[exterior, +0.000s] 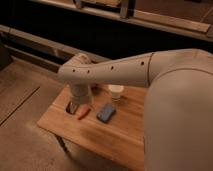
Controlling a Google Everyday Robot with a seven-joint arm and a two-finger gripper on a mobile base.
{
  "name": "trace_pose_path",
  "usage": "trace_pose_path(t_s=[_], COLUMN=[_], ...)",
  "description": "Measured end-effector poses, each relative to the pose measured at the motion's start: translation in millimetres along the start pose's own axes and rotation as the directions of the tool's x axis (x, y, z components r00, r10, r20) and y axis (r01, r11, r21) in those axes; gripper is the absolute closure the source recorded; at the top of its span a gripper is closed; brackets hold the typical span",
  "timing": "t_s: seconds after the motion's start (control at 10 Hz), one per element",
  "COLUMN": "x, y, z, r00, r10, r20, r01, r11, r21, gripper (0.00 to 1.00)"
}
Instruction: Drag the pepper across the table
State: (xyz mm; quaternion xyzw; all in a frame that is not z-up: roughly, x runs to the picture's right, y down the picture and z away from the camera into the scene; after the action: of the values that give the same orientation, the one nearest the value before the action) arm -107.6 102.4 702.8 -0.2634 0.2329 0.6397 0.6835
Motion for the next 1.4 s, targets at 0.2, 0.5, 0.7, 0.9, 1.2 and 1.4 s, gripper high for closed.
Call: trace_pose_path(t_s=[0.2,0.5,0.7,0.9,1.2,1.4], x=[0.0,0.0,0.0,0.0,-2.6,-7.6], y=[0.0,0.0,0.0,0.0,-0.8,-5.2], z=[0.0,0.0,0.1,0.2,-2.5,-8.4], r00=[1.0,1.0,1.0,1.0,0.998,0.982], r10=[0.0,0.0,0.0,0.0,0.061,0.184], r20=[0.0,0.0,0.0,0.0,0.011,0.04], r01=[0.0,0.0,0.0,0.0,-0.061,-0.183], r11=[1.0,1.0,1.0,1.0,0.998,0.982], r21=[0.0,0.0,0.0,0.0,-0.018,-0.038], gripper=[0.35,0.35,0.35,0.35,0.35,0.35])
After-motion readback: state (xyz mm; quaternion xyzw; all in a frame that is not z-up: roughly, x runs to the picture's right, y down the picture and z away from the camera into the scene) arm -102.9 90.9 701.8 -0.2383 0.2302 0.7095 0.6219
